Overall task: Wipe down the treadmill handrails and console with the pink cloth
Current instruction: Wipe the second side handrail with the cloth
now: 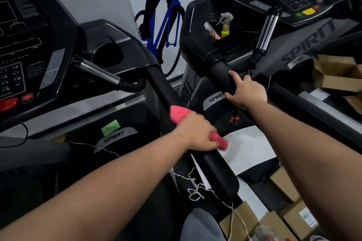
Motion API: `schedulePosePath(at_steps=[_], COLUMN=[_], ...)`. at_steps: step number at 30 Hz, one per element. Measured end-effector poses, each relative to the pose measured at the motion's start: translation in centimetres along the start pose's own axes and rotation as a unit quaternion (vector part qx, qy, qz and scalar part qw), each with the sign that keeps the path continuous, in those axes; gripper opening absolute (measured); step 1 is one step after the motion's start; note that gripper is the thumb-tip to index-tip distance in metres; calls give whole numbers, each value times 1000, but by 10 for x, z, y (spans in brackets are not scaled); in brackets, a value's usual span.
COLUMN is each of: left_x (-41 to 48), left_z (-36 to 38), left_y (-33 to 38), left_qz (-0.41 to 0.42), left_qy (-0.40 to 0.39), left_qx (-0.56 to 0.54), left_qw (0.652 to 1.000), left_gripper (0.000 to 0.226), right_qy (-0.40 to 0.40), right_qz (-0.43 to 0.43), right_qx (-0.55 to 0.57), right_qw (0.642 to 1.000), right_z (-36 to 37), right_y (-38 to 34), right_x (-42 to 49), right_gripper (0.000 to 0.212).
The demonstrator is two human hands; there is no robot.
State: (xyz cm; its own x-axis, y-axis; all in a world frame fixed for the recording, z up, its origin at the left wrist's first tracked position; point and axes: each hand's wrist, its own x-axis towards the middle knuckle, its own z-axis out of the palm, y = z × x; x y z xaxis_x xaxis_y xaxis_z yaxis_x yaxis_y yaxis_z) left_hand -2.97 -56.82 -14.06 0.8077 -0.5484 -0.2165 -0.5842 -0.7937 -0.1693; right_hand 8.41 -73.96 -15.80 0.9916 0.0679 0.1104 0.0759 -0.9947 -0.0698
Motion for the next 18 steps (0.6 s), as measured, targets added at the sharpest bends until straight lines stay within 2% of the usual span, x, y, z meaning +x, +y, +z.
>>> schedulePosePath(at_steps=[4,7,10,12,15,18], left_x=[14,17,17,18,18,15], left_z=[-5,-8,-11,-11,-11,2], left_y=[57,61,42,24,-14,-63], left_qz=[32,47,26,4,-32,-136], left_qy=[-144,-161,-176,-156,-77,7], left_qx=[51,35,-14,-33,-23,-67], left_qw=[988,985,984,987,996,988], left_gripper=[59,61,63,64,61,59], right_qy=[3,4,2,3,4,3], right_qz=[-4,-5,-4,-4,-4,-5], right_qx=[2,4,5,6,11,15], right_qw=[1000,1000,1000,1000,1000,1000], right_z=[1,0,0,0,0,1], right_y=[2,4,3,3,3,3], right_x=[-1,1,1,0,0,1], right_gripper=[75,75,75,74,74,74])
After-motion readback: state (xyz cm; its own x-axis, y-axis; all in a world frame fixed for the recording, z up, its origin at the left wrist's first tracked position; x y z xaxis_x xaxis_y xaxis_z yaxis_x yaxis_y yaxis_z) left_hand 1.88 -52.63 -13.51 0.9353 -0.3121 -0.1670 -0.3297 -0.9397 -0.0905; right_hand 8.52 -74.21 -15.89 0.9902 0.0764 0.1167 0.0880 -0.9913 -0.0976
